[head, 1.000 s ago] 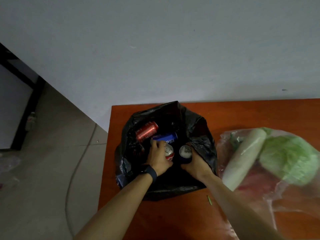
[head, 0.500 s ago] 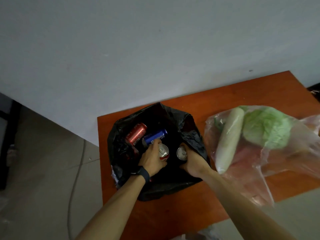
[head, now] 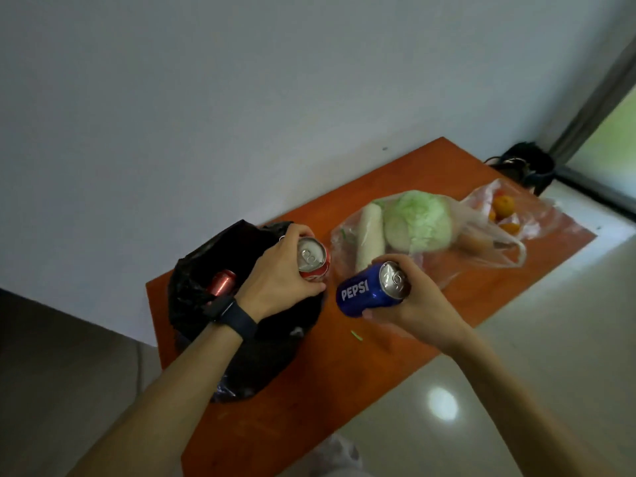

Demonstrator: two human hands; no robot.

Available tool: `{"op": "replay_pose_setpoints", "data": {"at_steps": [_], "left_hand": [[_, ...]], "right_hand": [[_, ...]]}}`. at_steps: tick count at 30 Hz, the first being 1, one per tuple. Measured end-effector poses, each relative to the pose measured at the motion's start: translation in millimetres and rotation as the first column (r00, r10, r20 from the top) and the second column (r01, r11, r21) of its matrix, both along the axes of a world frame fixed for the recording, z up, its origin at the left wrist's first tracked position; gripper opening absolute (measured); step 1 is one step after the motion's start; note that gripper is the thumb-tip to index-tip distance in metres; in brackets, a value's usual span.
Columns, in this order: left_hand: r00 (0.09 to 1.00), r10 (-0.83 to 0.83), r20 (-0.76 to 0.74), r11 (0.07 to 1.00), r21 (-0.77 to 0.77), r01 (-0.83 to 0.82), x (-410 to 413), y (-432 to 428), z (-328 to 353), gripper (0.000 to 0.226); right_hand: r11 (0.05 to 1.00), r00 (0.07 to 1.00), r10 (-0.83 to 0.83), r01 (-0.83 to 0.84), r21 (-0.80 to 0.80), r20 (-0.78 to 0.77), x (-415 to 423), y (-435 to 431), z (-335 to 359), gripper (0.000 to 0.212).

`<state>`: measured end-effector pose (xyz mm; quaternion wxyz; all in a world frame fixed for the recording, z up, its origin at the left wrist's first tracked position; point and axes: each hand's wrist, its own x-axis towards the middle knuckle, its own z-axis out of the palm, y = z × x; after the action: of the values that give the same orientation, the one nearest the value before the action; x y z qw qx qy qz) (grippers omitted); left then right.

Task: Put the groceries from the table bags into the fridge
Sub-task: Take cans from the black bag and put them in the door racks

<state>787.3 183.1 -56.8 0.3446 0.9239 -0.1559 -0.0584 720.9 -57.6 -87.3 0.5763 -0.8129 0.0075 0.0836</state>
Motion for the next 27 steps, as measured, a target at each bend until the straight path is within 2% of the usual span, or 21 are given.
{"op": "replay_pose_setpoints", "data": {"at_steps": [7,13,20,27], "left_hand": [[0.947,-0.292,0.134,0.95,-0.071,0.303,-60.5,-183.4,41.8,0.082],[0.829,-0.535,0.162,0.816,-0.155,0.556,-143.6,-348.2,66.4,0.088],[0.656,-0.731,0.186,0.625,-0.202,0.754,-224.1,-513.2,97.9,0.087],[0.523,-0.805,0.281,0.46,-0.261,0.849,-279.8,-661.1,125.1,0.084]], "right_hand": [[0.933,0.923,-0.349,0.358,-0.027,0.16,-123.8,-145.7,44.8,0.081],[0.746,0.725,-0.639,0.665,-0.02,0.256,-255.4,-268.7,75.6,0.085],[0.551,0.512,-0.785,0.834,0.016,0.348,-370.9,-374.8,110.4,0.081],[0.351,0.293,-0.86,0.934,0.067,0.418,-439.5,-480.8,138.7,0.077]]}}
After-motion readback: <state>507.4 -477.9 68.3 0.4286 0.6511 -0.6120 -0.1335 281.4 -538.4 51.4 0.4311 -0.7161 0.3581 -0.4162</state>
